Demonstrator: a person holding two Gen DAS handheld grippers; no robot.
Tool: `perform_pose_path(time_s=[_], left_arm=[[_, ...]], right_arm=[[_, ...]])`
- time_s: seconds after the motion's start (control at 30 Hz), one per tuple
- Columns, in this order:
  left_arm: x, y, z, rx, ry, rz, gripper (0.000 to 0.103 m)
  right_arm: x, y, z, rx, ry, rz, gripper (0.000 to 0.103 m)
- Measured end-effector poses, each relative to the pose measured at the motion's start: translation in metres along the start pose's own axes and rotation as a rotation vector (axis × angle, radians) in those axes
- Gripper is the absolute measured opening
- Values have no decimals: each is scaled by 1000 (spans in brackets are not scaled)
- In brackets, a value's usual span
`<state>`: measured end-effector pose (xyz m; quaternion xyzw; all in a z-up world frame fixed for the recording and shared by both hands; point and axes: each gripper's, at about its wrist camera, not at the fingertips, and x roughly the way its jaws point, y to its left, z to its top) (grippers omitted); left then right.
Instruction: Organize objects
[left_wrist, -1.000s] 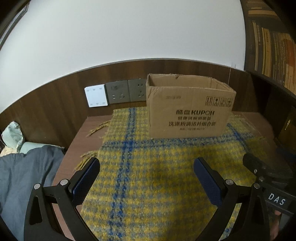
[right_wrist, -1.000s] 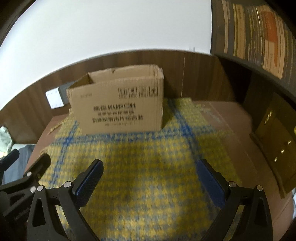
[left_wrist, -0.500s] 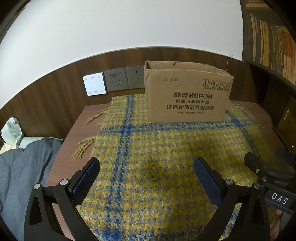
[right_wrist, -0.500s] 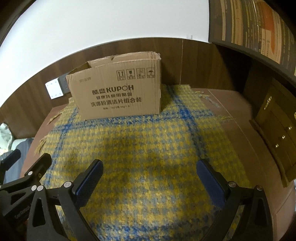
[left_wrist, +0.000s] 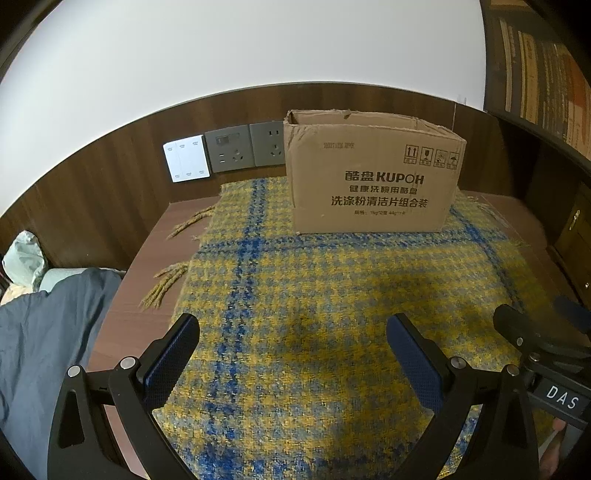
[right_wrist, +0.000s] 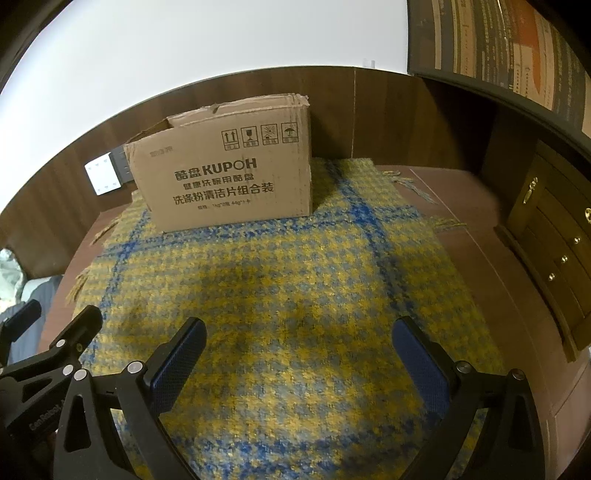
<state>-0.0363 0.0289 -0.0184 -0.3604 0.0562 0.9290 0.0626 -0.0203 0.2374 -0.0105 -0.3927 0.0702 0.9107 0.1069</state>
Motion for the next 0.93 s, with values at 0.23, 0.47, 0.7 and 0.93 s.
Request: perform_pose_path(time_s=[0.23,0.47,0.7,0.93], left_arm=[[1,3,1,-18,4,7,103],[6,3,0,-38,36,-26,103],[4,0,0,-25,24,-19,103],[2,-1,1,-13,14,-25,103]], right_arm=[[1,0,-1,0,1,4,101],[1,0,0,-1,1,6,101],[0,1,0,-1,-3,4,101],[0,-2,0,-1,-3,6,101]])
